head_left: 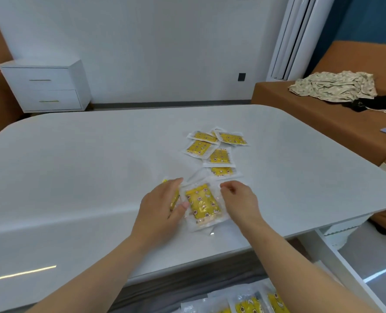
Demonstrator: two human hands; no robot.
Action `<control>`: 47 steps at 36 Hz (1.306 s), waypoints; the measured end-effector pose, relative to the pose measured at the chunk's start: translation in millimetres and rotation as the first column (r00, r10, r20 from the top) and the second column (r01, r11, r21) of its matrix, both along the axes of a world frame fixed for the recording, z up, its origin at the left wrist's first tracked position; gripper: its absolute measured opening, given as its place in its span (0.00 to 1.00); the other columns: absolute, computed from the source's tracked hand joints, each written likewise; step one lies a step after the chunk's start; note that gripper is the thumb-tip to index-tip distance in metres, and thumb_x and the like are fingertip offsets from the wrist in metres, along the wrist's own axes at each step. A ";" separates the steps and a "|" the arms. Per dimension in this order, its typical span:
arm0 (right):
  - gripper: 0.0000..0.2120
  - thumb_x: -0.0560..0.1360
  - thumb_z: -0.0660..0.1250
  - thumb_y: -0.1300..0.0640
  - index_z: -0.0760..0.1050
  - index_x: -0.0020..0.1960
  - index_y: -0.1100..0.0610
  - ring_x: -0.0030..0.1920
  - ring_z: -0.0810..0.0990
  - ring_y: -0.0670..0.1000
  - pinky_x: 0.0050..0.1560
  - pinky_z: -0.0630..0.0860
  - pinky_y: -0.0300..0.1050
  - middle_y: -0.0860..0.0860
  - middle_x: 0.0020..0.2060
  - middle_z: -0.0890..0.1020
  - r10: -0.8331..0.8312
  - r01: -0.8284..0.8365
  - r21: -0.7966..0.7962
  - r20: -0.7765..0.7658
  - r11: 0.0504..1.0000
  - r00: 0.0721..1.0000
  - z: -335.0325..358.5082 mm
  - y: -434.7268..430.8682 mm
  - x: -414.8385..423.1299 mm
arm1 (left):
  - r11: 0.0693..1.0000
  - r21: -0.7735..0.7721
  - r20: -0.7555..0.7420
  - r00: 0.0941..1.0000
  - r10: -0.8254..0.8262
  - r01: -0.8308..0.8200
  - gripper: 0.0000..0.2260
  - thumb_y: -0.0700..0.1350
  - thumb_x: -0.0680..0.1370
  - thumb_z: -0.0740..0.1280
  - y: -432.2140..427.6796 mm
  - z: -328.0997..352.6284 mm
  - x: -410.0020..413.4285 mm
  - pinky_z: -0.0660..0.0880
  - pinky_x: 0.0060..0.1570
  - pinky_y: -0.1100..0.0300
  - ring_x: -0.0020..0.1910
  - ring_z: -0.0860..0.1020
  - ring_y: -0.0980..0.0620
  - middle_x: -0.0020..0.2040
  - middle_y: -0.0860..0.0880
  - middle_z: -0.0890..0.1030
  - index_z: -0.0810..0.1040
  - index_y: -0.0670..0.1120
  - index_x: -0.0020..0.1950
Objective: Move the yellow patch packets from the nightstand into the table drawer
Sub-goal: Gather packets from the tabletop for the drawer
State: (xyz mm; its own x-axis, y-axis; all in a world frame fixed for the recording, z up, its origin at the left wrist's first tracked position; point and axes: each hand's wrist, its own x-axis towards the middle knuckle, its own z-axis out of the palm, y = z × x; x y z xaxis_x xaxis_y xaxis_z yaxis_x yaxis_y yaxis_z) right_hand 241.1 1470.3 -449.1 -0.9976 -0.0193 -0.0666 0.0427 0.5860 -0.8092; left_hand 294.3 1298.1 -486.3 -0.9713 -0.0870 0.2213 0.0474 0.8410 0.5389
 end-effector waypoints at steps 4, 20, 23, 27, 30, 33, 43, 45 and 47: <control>0.12 0.78 0.56 0.57 0.77 0.55 0.53 0.52 0.76 0.55 0.48 0.72 0.46 0.52 0.53 0.81 -0.020 0.052 0.171 -0.182 0.984 0.983 0.7 2.2 -17.3 | 0.949 -0.295 0.245 0.969 -0.037 0.111 0.42 0.74 0.60 0.29 3.9 -5.2 -5.4 0.45 0.73 0.49 0.76 0.45 0.55 0.77 0.60 0.50 0.48 0.65 0.74; 0.22 0.79 0.56 0.45 0.61 0.72 0.46 0.69 0.62 0.57 0.66 0.59 0.52 0.53 0.68 0.71 -0.046 0.050 0.354 -0.021 0.934 0.999 -21.1 -10.9 -106.8 | 0.952 -0.305 0.259 0.960 0.106 -0.023 0.20 0.59 0.80 0.47 8.2 2.1 -10.0 0.44 0.73 0.47 0.76 0.45 0.54 0.76 0.59 0.52 0.53 0.64 0.73; 0.17 0.77 0.59 0.52 0.70 0.66 0.47 0.67 0.65 0.57 0.65 0.62 0.50 0.53 0.63 0.74 -0.116 0.117 0.263 -0.021 0.958 0.993 -20.0 -9.2 -114.7 | 0.952 -0.303 0.250 0.962 0.111 -0.031 0.21 0.60 0.80 0.47 8.4 2.9 -9.9 0.45 0.73 0.47 0.76 0.46 0.54 0.76 0.59 0.53 0.54 0.63 0.73; 0.14 0.75 0.62 0.58 0.78 0.58 0.48 0.62 0.72 0.56 0.63 0.69 0.52 0.52 0.57 0.79 -0.181 0.179 0.148 -0.005 0.973 0.984 -19.1 -6.2 -115.7 | 0.952 -0.305 0.254 0.960 0.118 -0.036 0.21 0.60 0.80 0.47 8.9 3.6 -9.5 0.45 0.73 0.46 0.76 0.46 0.54 0.76 0.59 0.53 0.54 0.63 0.73; 0.12 0.75 0.63 0.58 0.80 0.55 0.50 0.58 0.75 0.55 0.62 0.72 0.52 0.51 0.55 0.81 -0.213 0.213 0.068 -0.007 0.975 0.977 -20.0 -5.0 -115.2 | 0.951 -0.306 0.244 0.963 0.118 -0.039 0.21 0.60 0.80 0.48 9.1 3.5 -9.5 0.45 0.73 0.46 0.76 0.47 0.53 0.76 0.59 0.53 0.55 0.63 0.73; 0.10 0.75 0.65 0.57 0.81 0.54 0.52 0.53 0.78 0.53 0.55 0.74 0.46 0.51 0.52 0.82 -0.276 0.276 -0.074 -0.002 0.958 0.961 -20.1 -3.7 -114.7 | 0.951 -0.306 0.236 0.964 0.122 -0.046 0.21 0.60 0.80 0.48 9.4 2.7 -9.3 0.45 0.73 0.46 0.76 0.47 0.54 0.76 0.59 0.54 0.55 0.63 0.73; 0.09 0.71 0.70 0.60 0.78 0.51 0.59 0.43 0.75 0.51 0.47 0.74 0.44 0.54 0.44 0.78 -0.483 0.497 -0.431 0.150 0.753 0.862 -15.6 13.4 -92.4 | 0.958 -0.277 0.213 0.967 0.137 -0.075 0.21 0.61 0.79 0.49 7.4 0.1 -8.1 0.46 0.73 0.47 0.76 0.47 0.54 0.75 0.59 0.55 0.57 0.63 0.72; 0.14 0.71 0.70 0.64 0.75 0.56 0.62 0.40 0.76 0.52 0.54 0.77 0.48 0.56 0.46 0.77 -0.496 0.539 -0.552 0.241 0.637 0.834 -17.6 23.3 -79.7 | 0.961 -0.263 0.206 0.969 0.138 -0.081 0.20 0.60 0.80 0.50 6.3 -1.0 -7.6 0.47 0.73 0.48 0.76 0.47 0.54 0.75 0.58 0.56 0.58 0.62 0.72; 0.17 0.73 0.67 0.66 0.71 0.61 0.65 0.37 0.77 0.49 0.53 0.78 0.48 0.56 0.44 0.77 -0.452 0.521 -0.646 0.289 0.559 0.844 -19.6 36.2 -62.7 | 0.966 -0.243 0.203 0.970 0.137 -0.086 0.19 0.58 0.80 0.50 6.2 -1.0 -8.6 0.46 0.73 0.48 0.76 0.47 0.54 0.75 0.58 0.56 0.59 0.62 0.72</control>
State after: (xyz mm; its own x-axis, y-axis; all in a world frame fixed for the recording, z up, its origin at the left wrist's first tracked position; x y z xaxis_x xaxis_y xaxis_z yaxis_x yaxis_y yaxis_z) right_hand 178.4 1506.5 -468.7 -0.8605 0.3940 -0.3229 0.2353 -0.2547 -0.9379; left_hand 285.8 1304.3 -487.3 -0.9850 -0.1690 0.0339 -0.1499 0.9368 0.3161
